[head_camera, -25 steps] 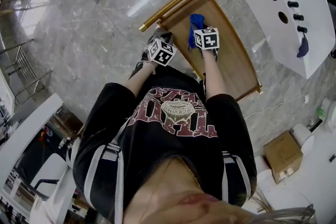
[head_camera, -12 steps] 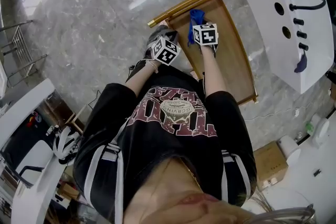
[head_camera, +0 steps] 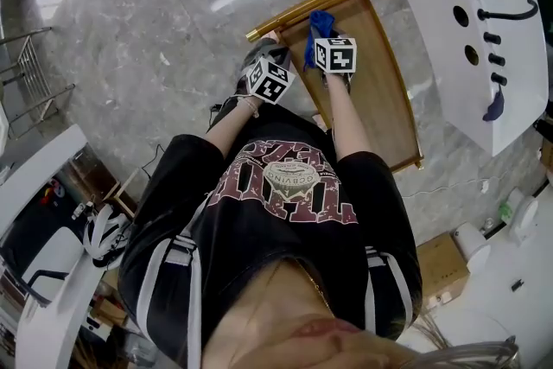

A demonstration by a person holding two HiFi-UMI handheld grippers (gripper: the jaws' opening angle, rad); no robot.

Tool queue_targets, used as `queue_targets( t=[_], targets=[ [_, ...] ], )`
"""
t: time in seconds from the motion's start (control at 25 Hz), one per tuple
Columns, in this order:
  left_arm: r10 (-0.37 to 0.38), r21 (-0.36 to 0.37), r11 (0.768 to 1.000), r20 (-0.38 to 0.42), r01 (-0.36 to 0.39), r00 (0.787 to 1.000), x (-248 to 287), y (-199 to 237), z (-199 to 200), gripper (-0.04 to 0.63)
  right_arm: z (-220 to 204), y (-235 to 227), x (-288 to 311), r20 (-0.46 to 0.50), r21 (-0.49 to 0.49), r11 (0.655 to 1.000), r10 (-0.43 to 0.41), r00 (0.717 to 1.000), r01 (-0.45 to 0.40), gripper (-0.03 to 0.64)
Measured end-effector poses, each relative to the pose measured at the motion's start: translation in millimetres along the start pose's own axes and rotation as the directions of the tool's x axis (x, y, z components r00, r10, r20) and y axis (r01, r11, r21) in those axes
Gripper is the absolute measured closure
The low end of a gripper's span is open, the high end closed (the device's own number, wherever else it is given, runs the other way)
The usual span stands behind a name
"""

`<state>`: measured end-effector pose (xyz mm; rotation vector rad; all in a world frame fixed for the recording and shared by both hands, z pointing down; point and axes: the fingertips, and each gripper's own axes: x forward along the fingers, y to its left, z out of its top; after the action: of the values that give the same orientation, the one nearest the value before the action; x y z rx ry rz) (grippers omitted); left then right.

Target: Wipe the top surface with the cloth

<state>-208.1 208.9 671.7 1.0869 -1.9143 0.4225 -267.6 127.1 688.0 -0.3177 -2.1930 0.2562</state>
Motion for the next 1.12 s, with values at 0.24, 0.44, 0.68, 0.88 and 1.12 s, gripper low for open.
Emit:
queue_targets(
  t=[0.24,0.44,0.68,0.88,1.12],
  targets=[
    [0.051,-0.076,0.996,0.036,-0.048,0.998,-6.7,16.7,3.7,0.548,5.1,56.8,-0.3,0.040,0.073,0.977,0.196,0.980,-0.199,0.561],
    [0.051,-0.096,0.994,0.047,-0.046,0.998,-7.0,19.3,7.1,0.548,-19.1,66.9,18.0,-0.071,0.031,0.985,0.172,0.983,-0.170,0.561],
    [0.044,-0.090,0.995,0.032,-0.041,0.999,-3.3,19.0,6.0,0.548,-21.2,63.4,18.1,-0.066,0.011,0.992,0.125,0.990,-0.124,0.561],
    [0.030,-0.075,0.997,0.022,-0.028,0.999,2.5,14.3,7.3,0.548,-29.3,57.1,11.6,-0.056,0.008,0.994,0.108,0.993,-0.108,0.561],
    [0.018,-0.045,0.999,0.000,-0.018,1.000,5.4,12.7,8.9,0.548,-40.1,48.7,-0.9,-0.036,0.049,0.994,0.101,0.994,-0.099,0.561]
  ],
)
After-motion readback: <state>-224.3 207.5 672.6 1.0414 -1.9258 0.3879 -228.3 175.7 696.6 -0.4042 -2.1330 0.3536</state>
